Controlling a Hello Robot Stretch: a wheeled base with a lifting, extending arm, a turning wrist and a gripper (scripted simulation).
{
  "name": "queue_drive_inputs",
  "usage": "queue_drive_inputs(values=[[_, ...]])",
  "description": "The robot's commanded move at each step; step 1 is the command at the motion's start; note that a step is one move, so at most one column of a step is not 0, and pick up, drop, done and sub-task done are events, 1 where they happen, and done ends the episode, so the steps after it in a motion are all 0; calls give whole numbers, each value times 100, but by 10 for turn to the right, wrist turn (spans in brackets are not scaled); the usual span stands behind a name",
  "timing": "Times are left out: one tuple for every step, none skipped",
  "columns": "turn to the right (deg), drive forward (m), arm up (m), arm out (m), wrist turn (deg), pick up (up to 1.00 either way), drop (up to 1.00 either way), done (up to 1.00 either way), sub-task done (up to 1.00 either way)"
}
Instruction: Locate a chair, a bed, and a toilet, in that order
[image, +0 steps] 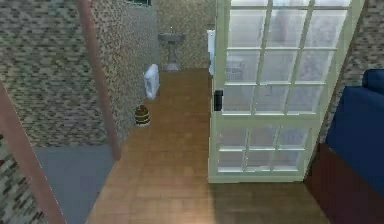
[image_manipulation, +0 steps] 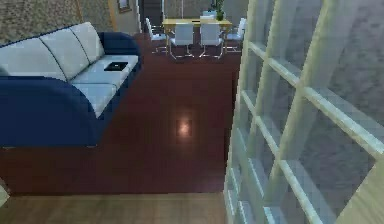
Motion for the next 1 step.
queue_drive_inputs(values=[[0,100,0,0,0,0,0,0,0]])
